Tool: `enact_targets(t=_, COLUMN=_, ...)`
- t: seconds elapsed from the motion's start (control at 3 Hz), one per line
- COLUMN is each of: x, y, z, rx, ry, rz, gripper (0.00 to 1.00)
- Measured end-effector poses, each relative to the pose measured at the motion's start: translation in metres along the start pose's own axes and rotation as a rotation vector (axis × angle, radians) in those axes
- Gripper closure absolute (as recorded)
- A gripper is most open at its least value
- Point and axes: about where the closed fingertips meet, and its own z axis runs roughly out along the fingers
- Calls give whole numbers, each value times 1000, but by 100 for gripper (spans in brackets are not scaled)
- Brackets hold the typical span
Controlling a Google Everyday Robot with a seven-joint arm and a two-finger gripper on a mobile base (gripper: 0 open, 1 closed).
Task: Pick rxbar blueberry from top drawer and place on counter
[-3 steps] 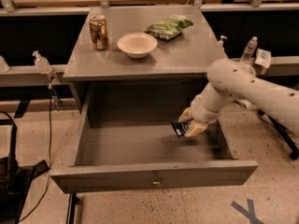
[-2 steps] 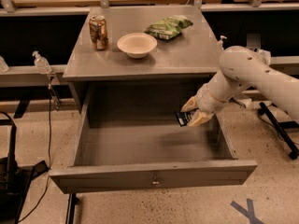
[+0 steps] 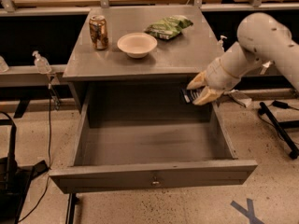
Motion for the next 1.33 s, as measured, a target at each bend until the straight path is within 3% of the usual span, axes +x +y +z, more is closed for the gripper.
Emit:
enact_targets(t=0.67, x=-24, y=-28, z=-53, rx=56, ry=32, rz=-55, gripper=100)
enact_targets(t=1.0, x=-28, y=-47, z=-73, rx=100, ry=73, rz=-71, gripper=100)
enact_targets(t=1.33, x=-18, y=-63, z=-74, rx=125, ry=109, rz=-76, gripper=100)
